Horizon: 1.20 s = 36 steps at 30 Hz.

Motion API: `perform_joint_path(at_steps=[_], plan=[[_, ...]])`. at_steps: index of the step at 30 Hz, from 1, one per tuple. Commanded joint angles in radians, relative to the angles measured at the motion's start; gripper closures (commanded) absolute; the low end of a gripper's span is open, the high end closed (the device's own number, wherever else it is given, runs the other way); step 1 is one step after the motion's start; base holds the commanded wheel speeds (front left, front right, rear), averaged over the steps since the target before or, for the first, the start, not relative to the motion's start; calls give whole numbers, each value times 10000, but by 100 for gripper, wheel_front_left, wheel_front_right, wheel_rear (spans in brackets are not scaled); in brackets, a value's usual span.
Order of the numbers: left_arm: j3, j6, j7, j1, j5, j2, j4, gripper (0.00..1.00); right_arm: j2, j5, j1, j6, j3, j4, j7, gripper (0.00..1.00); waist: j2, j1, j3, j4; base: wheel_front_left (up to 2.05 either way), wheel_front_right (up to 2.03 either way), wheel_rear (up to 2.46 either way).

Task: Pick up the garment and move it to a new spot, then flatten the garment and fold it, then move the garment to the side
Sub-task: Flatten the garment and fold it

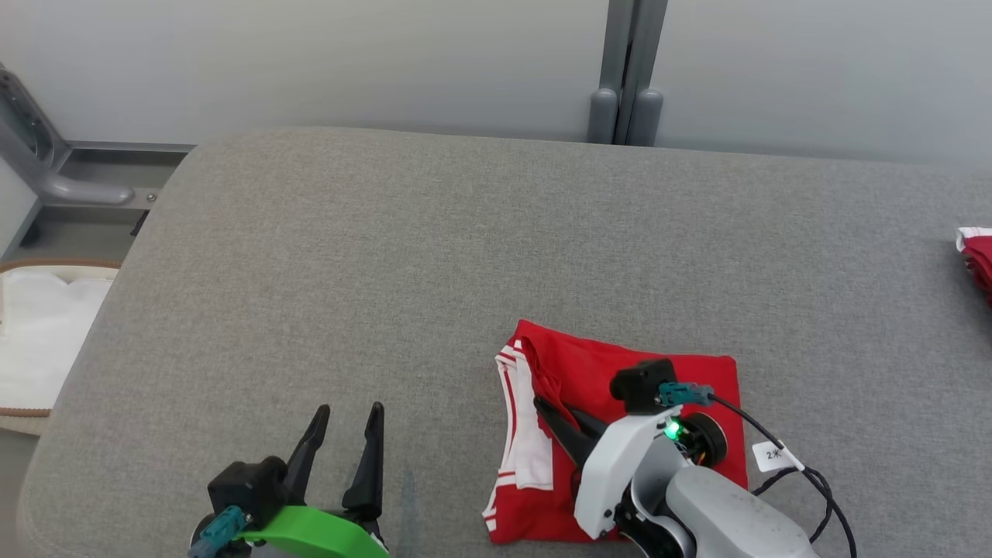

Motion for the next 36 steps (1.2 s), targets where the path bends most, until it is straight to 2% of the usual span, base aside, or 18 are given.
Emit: perform_joint_path(at_steps=[1, 2, 3, 12, 19, 23, 25, 31, 36], plan=[[36, -46, -37, -133, 87, -38, 42, 0, -36, 194, -177, -11, 158, 89, -74, 72, 0, 0, 23, 11, 0, 0, 0], [41, -58, -39, -146, 81, -57, 55, 0, -37, 287, -203, -11, 257, 149, -61, 58, 0, 0, 28, 13, 0, 0, 0], [40, -73, -39, -165, 85, -81, 71, 0, -39, 379, -266, -11, 360, 215, -79, 0, 0, 0, 35, 11, 0, 0, 0], [83, -164, -47, -305, 274, -195, 100, 0, -43, 1150, -1000, -11, 986, 233, -924, 0, 0, 0, 59, -145, 0, 0, 0], [207, -226, -40, -349, 633, -347, -133, 0, -43, 402, -1522, -11, 277, 720, -1617, 0, 0, 0, 2, -477, 0, 0, 0], [277, -257, -41, -359, 840, -437, -252, 0, -41, -622, -1537, -11, -860, 992, -1740, 0, 0, 0, -126, -754, 0, 0, 0], [328, -245, -39, -351, 998, -465, -276, 0, -40, -1330, -1342, -11, -1736, 787, -1746, 0, 0, 0, -231, -916, 0, 0, 0], [637, -230, -40, -154, 1332, -602, -282, 0, -38, -3155, 114, -11, -4184, -631, -1750, 0, 0, 0, -539, -1372, 0, 0, 0], [1061, -241, -41, 91, 1621, -749, -306, 0, -35, -4334, 1533, -11, -5404, -1895, -1752, 0, 0, 0, -660, -1667, 0, 0, 0]])
